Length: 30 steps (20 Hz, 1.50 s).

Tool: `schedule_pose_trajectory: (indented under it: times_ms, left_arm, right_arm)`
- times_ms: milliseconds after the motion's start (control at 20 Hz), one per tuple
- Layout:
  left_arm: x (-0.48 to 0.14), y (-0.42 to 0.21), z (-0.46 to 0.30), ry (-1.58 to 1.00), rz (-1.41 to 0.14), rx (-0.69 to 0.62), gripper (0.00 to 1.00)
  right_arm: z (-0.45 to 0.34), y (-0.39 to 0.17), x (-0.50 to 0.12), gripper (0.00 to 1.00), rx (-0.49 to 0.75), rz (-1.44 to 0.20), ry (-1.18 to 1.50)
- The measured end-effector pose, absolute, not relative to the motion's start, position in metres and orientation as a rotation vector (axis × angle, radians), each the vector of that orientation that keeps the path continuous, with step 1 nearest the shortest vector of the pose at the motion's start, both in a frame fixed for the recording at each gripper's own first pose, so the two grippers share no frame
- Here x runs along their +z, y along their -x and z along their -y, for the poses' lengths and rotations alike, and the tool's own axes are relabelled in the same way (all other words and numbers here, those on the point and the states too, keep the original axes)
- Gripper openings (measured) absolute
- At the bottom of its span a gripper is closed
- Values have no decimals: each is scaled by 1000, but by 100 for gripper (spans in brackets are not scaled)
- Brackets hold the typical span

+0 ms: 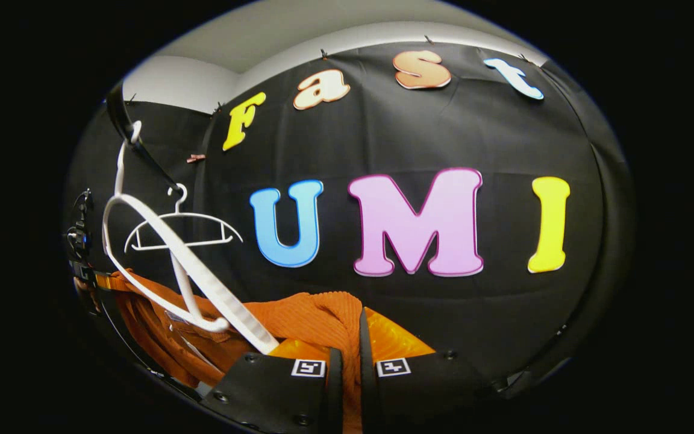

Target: Grasp the clothes on the hanger with both hands and then place them into the laundry hamper below.

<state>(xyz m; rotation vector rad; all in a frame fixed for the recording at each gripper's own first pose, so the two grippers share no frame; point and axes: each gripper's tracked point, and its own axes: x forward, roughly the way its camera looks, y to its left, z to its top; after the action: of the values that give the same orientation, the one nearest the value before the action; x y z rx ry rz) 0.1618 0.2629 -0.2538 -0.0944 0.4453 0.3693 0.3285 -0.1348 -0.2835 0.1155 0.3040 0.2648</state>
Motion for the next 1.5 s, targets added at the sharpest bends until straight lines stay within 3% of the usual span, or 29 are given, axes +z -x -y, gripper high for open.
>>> schedule_pose_trajectory:
  times_ms: [450, 850, 1500]
  left_arm:
    - [-309, -107, -226, 163, -545, 419, 7]
    - [-324, -103, -165, 206, -573, 385, 7]
    - [-313, -170, -48, 248, -518, 131, 7]
  right_arm:
    - [135, -258, -347, 16, 247, -511, -201]
    - [66, -208, -353, 17, 409, -604, -293]
    - [-32, -163, -329, 16, 638, -648, -391]
